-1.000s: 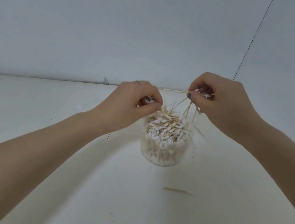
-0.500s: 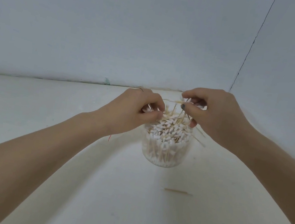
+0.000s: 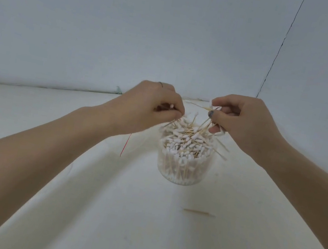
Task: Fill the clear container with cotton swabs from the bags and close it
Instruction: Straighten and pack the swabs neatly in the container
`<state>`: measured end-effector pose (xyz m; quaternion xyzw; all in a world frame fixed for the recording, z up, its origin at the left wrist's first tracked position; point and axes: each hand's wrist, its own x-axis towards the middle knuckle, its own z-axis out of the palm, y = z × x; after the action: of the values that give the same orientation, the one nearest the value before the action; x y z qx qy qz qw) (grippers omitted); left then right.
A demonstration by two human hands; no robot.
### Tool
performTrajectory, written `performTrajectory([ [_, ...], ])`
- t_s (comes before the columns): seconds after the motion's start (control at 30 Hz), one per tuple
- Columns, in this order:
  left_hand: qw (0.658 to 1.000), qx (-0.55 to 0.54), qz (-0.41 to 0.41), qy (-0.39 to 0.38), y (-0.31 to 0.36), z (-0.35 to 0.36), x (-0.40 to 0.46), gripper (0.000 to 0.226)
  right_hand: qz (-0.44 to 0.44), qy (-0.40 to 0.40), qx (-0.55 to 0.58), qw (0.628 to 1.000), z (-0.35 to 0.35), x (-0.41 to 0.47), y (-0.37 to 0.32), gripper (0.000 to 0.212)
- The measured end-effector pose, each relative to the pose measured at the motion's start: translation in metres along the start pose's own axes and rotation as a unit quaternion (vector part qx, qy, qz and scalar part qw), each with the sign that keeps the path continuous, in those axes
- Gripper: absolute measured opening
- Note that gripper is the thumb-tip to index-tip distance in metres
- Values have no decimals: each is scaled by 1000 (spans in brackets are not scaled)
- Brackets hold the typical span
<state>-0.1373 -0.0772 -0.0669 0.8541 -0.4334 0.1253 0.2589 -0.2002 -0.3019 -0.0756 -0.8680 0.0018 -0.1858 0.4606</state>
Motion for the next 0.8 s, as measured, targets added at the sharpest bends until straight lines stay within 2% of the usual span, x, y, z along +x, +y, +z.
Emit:
performTrajectory([
  [0.17,988,-116,-99,31,3,-18,-7,9,7,-7,-3,1000,2,-2,2,15],
  [0.47,934,-319,-162,14,4,7,-26,10,7,6,8,1000,8,-3,0,18],
  [0.6,929,-306,-210,10,-1,22,-32,10,1,7,-10,1000,9,-4,2,19],
  [0.8,941,-248,-232,2,3,23,-34,11,-8,10,-20,1000,13,-5,7,20],
])
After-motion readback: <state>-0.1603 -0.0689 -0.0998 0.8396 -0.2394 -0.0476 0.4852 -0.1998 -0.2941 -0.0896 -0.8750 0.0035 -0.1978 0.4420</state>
